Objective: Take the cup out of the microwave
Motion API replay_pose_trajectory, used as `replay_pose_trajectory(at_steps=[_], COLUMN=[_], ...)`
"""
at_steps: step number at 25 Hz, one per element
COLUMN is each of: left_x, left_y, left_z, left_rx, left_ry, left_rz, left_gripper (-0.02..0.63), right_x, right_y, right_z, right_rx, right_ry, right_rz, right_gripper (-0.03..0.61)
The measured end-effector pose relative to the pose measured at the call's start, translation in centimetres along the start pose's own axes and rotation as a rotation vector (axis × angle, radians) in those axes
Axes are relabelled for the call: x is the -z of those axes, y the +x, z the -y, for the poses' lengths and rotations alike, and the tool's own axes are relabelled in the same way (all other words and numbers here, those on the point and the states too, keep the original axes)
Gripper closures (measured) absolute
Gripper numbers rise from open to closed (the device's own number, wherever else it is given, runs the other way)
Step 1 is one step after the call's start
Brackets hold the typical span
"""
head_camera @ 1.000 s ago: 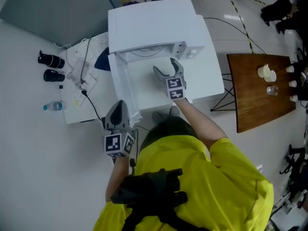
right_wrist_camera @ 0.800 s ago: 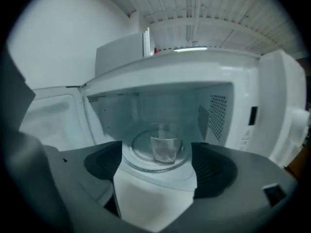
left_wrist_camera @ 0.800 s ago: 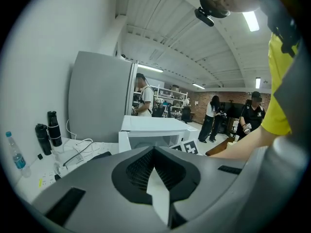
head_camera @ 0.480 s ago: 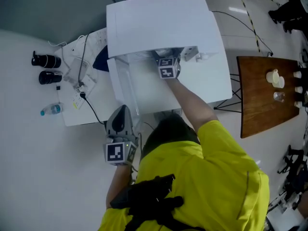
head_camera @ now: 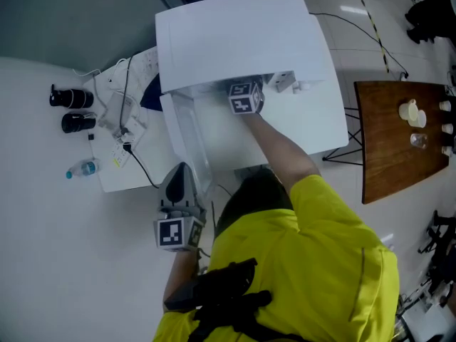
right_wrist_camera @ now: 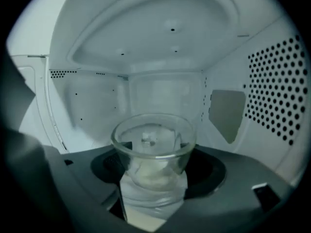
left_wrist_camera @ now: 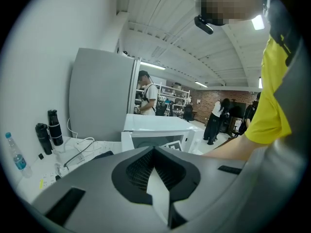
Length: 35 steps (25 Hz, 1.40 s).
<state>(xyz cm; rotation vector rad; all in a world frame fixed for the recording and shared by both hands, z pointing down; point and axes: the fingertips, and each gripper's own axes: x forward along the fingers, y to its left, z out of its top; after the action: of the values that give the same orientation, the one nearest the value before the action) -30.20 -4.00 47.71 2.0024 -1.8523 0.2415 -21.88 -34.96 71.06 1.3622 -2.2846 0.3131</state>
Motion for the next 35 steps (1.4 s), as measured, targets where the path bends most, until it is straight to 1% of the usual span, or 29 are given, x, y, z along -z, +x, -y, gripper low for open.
replay_pose_trajectory(at_steps=[3,6,10,13,14,16,20,22,24,25,27,32,35], left_x=[0.0,-0.3,-0.3,-0.2,-0.3,-0.3,0.8,1.5,2.0,2.2,2.3,2.0,1.6], left_y=[0.2,0.3,0.5,0.9,1.0,1.3,2.1,2.7,3.1,3.4,3.7,4.2,4.4], left_z=[-0.1,0.0,0.6,1.4,1.8,2.6,4.2,5.1,6.2,6.7,7.7,10.2,11.1], left_rx=[0.003,0.010,0.030,0.056,0.065,0.085,0.124,0.136,0.152,0.161,0.181,0.212,0.225], left_ry=[-0.022,-0.027,-0.021,-0.020,-0.022,-0.022,0.003,0.010,0.015,0.018,0.030,0.081,0.098], left_rz=[-0.006,0.014,0.010,0.004,0.006,0.008,-0.027,-0.043,-0.058,-0.068,-0.083,-0.091,-0.088], left_gripper=[0.621,0.621,0.621,0.621,0.620,0.621,0.621,0.621,0.621,0.621,0.621,0.621,0.621], right_x=[-0.3,-0.8,-0.2,2.1,3.4,6.7,13.3,15.1,16.3,16.9,17.7,19.1,19.7], right_y=[-2.1,-5.8,-13.6,-19.4,-20.7,-22.2,-22.2,-21.8,-21.3,-21.1,-20.6,-19.5,-19.4], right_z=[-1.6,-4.2,-6.9,-6.1,-4.9,-0.6,11.4,17.7,22.3,23.8,25.3,25.6,25.9], right_rx=[-0.044,-0.125,-0.225,-0.238,-0.223,-0.164,-0.007,0.069,0.126,0.145,0.165,0.164,0.172], right_ry=[-0.005,-0.020,-0.014,0.002,0.010,0.020,0.018,0.026,0.045,0.053,0.070,0.106,0.137], right_rz=[0.033,0.072,0.103,0.098,0.087,0.050,-0.021,-0.042,-0.057,-0.062,-0.065,-0.069,-0.067], right_gripper=[0.235,0.235,0.235,0.234,0.233,0.233,0.233,0.233,0.233,0.233,0.233,0.233,0.232])
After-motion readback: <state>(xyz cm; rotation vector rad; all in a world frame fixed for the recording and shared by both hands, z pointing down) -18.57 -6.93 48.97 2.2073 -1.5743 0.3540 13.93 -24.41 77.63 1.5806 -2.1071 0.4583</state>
